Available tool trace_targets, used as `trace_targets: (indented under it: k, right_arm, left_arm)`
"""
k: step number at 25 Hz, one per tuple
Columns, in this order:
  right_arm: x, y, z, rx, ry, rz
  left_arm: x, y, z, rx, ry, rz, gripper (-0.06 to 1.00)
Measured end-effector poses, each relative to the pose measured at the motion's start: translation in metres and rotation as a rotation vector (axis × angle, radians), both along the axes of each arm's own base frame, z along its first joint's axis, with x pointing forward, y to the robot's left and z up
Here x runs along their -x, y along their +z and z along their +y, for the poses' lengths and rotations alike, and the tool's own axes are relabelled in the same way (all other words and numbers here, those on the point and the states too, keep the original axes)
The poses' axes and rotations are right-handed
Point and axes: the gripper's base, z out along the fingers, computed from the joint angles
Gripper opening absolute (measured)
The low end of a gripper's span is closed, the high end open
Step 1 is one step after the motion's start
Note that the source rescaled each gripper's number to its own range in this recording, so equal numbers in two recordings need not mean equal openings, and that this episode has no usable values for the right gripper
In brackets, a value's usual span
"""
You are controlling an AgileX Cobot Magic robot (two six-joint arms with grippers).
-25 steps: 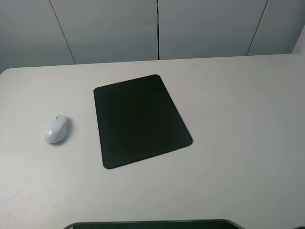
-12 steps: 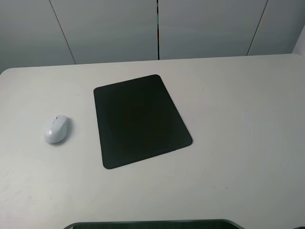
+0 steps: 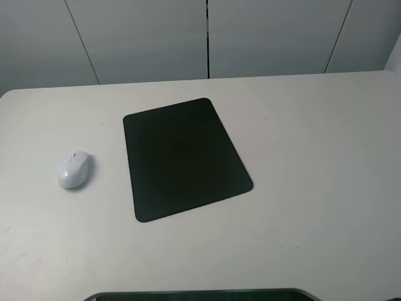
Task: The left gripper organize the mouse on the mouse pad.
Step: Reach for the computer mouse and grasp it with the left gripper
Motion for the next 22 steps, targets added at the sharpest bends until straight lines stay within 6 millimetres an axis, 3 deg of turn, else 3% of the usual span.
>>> trace_targets:
  k: [22]
  right_arm:
    - [0.0000, 0.0000, 0.0000, 0.000, 0.000, 0.000]
  left_arm:
    - [0.0000, 0.0000, 0.0000, 0.000, 0.000, 0.000, 0.97]
